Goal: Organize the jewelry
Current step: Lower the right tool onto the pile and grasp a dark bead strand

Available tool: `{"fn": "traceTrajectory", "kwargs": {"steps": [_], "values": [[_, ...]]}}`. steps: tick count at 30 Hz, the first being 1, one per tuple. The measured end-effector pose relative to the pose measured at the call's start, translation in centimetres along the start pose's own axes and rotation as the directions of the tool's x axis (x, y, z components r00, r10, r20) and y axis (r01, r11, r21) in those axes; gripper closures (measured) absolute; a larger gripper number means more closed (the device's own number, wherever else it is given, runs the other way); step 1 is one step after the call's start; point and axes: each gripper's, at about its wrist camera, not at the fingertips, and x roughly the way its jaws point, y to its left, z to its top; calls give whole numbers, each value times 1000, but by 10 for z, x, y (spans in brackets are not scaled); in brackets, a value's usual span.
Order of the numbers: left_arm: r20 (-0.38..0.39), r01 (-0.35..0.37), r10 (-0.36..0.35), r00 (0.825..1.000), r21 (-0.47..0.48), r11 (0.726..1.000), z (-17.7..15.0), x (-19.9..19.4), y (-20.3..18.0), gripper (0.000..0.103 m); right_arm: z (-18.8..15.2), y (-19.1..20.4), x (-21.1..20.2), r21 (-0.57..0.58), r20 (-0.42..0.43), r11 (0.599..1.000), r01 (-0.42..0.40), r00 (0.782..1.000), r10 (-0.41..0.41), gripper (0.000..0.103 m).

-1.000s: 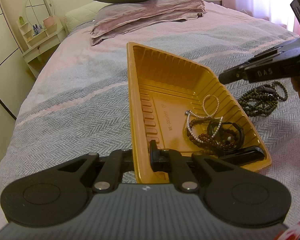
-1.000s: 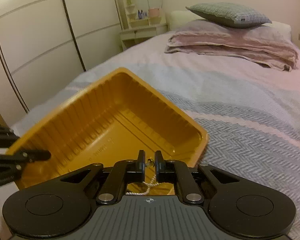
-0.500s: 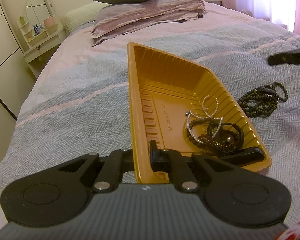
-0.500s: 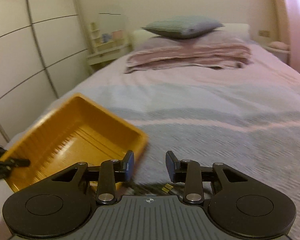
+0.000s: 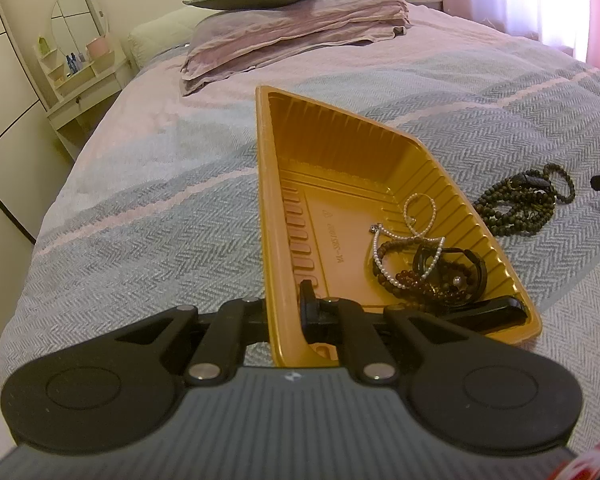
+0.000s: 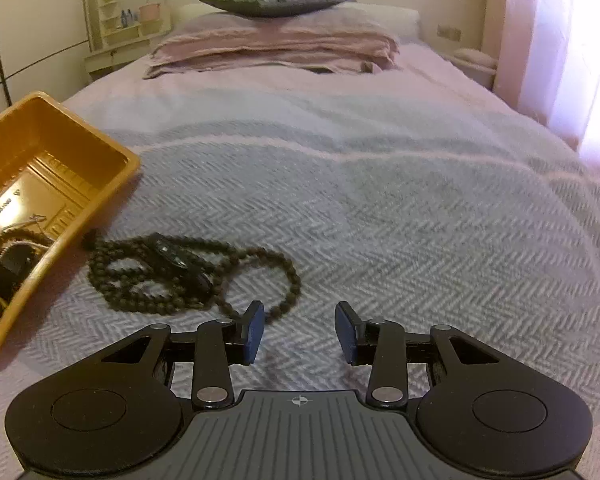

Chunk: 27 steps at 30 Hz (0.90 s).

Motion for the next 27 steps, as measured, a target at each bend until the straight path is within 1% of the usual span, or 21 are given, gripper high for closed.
{"fn": "traceTrajectory", "kwargs": {"steps": [5, 8, 10, 14, 15, 16, 20, 23, 27], "values": [[-1, -1, 1, 1000, -1, 1000, 1, 0, 0, 96, 6, 2, 15, 6, 7, 1000, -13, 1000, 13, 64], [0, -1, 1, 1000, 1, 1000, 1, -1, 0, 96, 11, 6, 32, -3, -8, 1000, -14, 1000, 14, 65], [0, -1, 1, 1000, 2, 1000, 1, -1, 0, 96, 13, 8, 43, -17, -19, 1000, -6, 1000, 5, 72], [0, 0, 0, 1000, 3, 1000, 2, 0, 1, 96, 13, 8, 63, -9, -51, 1000, 30, 998, -30, 80], [0, 0, 0, 1000, 1, 1000, 2, 0, 1, 96, 13, 6, 65, 3, -49, 1000, 31, 998, -31, 85], [-1, 0, 0, 1000, 0, 1000, 2, 0, 1, 96, 13, 5, 65, 12, -48, 999, 34, 998, -34, 96], [0, 0, 0, 1000, 2, 1000, 2, 0, 0, 96, 16, 6, 55, 15, -34, 999, 49, 998, -49, 96], [1, 2, -2, 1000, 1, 1000, 1, 0, 1, 96, 22, 13, 36, -33, 10, 998, 62, 998, -61, 96], [2, 2, -2, 1000, 0, 1000, 1, 0, 1, 96, 35, 27, 5, -91, 71, 995, 50, 997, -43, 96]]}}
